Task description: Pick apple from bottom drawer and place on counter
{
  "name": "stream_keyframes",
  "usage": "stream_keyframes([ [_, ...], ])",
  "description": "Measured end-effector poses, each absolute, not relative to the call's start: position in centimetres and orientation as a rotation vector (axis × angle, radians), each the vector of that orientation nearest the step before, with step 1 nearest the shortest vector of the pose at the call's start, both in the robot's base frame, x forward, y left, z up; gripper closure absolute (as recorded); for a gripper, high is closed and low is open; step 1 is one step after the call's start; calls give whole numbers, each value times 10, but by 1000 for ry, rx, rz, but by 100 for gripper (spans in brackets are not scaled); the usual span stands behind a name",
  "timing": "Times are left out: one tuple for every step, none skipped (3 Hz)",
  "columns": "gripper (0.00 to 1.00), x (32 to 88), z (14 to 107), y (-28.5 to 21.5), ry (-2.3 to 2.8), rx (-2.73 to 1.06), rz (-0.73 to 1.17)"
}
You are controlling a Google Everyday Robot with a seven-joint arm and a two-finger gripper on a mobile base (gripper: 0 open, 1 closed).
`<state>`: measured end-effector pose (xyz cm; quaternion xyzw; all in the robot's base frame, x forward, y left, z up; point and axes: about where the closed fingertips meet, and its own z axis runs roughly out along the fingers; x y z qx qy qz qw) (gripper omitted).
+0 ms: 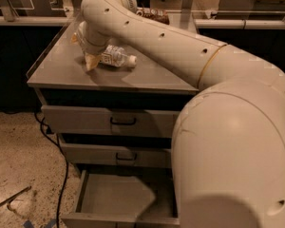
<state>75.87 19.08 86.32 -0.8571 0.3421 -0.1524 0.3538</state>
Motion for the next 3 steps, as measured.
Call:
stream_keyframes([
  [0,759,863,191,884,-2216,-394],
  [0,759,873,191,884,-2216,-394],
  [0,759,873,191,884,-2216,-394],
])
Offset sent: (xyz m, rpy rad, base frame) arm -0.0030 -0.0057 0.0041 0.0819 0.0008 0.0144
